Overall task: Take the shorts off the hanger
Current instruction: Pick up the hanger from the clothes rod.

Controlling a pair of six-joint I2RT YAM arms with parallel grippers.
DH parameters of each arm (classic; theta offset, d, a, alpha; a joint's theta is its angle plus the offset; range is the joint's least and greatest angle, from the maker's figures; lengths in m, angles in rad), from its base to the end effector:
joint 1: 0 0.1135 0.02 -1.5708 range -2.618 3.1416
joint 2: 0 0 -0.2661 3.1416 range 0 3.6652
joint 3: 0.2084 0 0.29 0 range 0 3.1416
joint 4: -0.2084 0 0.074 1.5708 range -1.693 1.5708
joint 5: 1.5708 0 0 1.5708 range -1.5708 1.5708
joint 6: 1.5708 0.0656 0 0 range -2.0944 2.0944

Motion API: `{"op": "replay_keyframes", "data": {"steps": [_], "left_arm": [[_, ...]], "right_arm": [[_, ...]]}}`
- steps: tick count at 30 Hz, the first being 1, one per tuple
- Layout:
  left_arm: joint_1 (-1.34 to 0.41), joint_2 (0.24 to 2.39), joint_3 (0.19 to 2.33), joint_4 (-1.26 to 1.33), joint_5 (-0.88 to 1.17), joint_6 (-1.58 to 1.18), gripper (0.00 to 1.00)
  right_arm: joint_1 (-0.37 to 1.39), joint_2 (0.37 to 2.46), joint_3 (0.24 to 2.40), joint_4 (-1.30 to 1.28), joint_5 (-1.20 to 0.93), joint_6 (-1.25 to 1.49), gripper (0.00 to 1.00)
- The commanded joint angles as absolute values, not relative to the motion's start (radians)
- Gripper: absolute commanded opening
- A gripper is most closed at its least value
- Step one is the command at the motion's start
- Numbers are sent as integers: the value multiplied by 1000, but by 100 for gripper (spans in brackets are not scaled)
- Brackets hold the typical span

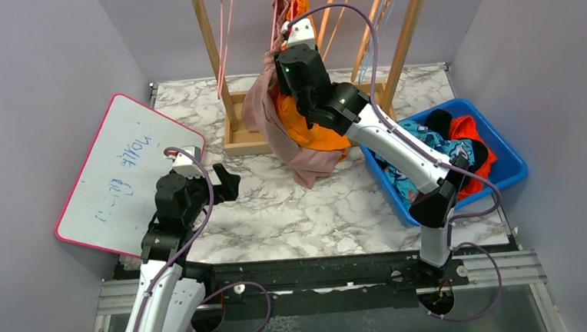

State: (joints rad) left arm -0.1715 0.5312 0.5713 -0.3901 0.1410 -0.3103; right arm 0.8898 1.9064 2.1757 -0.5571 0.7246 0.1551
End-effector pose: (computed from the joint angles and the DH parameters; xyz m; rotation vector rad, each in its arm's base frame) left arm 0.1976 -0.0436 0.2720 -0.0389 1.9437 -0.4572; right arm 0.3380 0.3481 0.4631 -0.1631 1.7781 0.0760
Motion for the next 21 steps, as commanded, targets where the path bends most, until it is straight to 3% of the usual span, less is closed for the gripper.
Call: {"op": "replay_keyframes", "data": {"steps": [1,6,12,21], "left_arm": [[-168,520,563,-362,145,-304,99],[-169,521,563,-361,145,-304,99],[-169,523,563,-360,149,-304,99],[-168,522,563,-359,147,-304,99]], "right_arm": [[851,1908,2215,-588,783,140,46],[834,1853,2146,-552,721,152,20],[834,1789,2058,-431,754,100,2],[834,1716,1974,-240,714,-47,1]]}}
